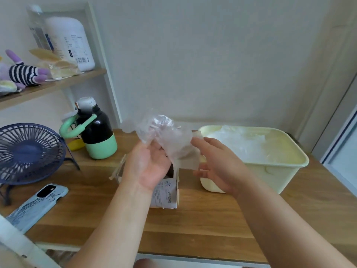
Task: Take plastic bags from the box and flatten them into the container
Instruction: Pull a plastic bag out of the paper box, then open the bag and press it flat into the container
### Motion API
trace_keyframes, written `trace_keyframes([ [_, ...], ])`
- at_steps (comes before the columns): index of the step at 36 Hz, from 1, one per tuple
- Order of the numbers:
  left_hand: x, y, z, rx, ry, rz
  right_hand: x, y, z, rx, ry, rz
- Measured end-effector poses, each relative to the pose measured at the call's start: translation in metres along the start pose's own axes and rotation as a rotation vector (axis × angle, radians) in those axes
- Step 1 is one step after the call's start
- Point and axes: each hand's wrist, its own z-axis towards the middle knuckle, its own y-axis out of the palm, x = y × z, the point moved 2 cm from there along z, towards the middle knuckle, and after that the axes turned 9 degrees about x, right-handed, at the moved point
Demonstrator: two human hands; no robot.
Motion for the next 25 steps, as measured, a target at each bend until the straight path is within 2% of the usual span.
trace_keyframes([
  [5,-0.014,0.011,0.005,-0.100,-0.033,0.036,-0.007,-0.009,-0.002,-0.006,0.038,0.170],
  [7,-0.017,0.015,0.007,-0.163,-0.065,0.031,-0.013,-0.017,-0.001,0.028,-0.006,0.200],
  [10,-0.022,0.028,0.006,-0.104,-0.074,0.060,-0.024,-0.031,0.000,0.104,-0.126,0.185],
  [13,-0.028,0.036,0.009,0.059,-0.069,0.147,-0.027,-0.047,0.002,0.114,-0.191,0.121],
  [15,-0.030,0.037,0.013,0.112,-0.129,0.209,-0.027,-0.058,0.004,0.148,-0.245,0.023],
  [18,-0.030,0.043,0.013,0.039,-0.225,0.172,-0.028,-0.073,0.005,0.220,-0.306,-0.146],
  [20,-0.032,0.051,0.011,0.015,-0.213,0.204,-0.030,-0.083,0.005,0.243,-0.324,-0.255],
  [22,-0.037,0.059,0.013,0.043,-0.183,0.308,-0.033,-0.091,0.003,0.258,-0.334,-0.331],
  [25,-0.048,0.062,0.023,0.122,-0.105,0.610,-0.038,-0.098,0.000,0.250,-0.315,-0.336],
])
